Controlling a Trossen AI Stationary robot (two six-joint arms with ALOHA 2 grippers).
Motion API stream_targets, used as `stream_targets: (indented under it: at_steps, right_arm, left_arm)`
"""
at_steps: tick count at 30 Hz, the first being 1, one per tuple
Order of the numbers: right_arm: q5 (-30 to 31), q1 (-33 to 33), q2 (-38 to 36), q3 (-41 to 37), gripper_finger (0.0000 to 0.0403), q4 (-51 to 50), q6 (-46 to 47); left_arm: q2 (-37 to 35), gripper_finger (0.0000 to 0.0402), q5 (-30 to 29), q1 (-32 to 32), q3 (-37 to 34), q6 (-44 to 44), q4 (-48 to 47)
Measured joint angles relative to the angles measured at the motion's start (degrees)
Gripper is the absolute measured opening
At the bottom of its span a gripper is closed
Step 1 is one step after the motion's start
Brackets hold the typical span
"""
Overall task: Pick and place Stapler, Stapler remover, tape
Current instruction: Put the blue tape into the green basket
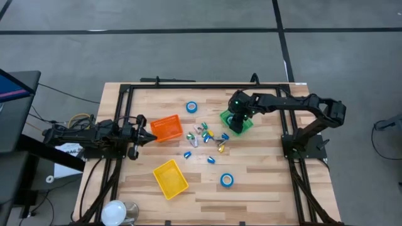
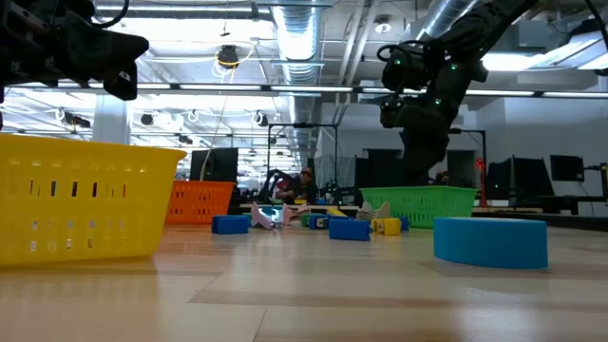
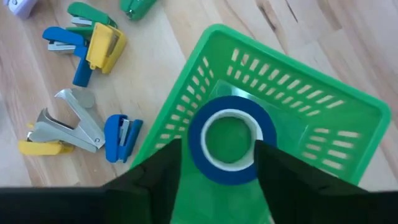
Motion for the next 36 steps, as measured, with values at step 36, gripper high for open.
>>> stream_targets:
  at_steps: [36]
  right_arm:
    - [-3.45, 28.54, -13.29, 0.0, 0.0224, -2.29, 0.16]
  left_arm:
    - [0.0, 0.0008, -0.02, -0.01, 0.0, -0.01, 0.51]
